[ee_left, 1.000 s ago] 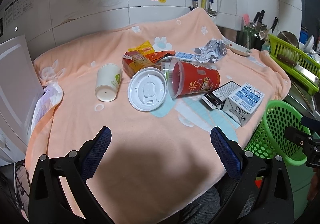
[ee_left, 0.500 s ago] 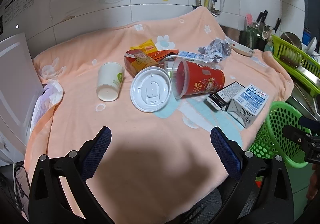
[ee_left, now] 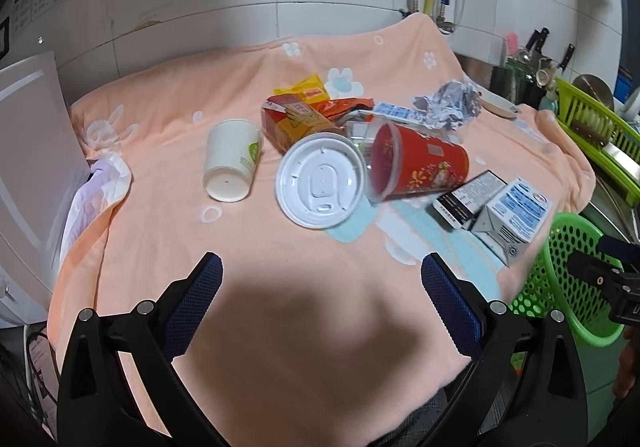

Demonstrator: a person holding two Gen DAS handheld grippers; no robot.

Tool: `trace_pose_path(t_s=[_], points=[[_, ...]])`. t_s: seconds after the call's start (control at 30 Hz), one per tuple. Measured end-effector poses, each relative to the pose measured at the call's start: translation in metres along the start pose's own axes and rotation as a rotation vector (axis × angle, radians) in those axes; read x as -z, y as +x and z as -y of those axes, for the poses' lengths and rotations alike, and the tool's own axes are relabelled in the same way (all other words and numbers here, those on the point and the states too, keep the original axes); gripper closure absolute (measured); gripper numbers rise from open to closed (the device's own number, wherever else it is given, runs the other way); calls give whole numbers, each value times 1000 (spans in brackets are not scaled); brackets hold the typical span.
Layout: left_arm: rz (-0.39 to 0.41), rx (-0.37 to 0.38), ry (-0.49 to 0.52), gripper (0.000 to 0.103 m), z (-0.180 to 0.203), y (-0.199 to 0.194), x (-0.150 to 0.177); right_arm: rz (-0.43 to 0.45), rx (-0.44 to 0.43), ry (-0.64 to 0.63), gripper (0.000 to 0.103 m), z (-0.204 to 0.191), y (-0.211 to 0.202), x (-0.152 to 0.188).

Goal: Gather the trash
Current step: 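Reach the left tool to the white paper cup while the right tool reaches the red cup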

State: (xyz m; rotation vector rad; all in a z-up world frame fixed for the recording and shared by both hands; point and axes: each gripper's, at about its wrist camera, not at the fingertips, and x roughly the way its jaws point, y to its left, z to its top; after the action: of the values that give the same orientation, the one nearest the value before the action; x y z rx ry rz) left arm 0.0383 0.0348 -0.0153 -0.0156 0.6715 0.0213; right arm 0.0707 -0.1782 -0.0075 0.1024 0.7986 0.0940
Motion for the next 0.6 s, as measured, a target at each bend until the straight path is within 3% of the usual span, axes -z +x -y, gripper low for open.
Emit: trace_pose_path(t_s=[0.6], points=[[-7,-79,-69,5,-44,23,-39,8,-78,-242,6,-44,37,-56]])
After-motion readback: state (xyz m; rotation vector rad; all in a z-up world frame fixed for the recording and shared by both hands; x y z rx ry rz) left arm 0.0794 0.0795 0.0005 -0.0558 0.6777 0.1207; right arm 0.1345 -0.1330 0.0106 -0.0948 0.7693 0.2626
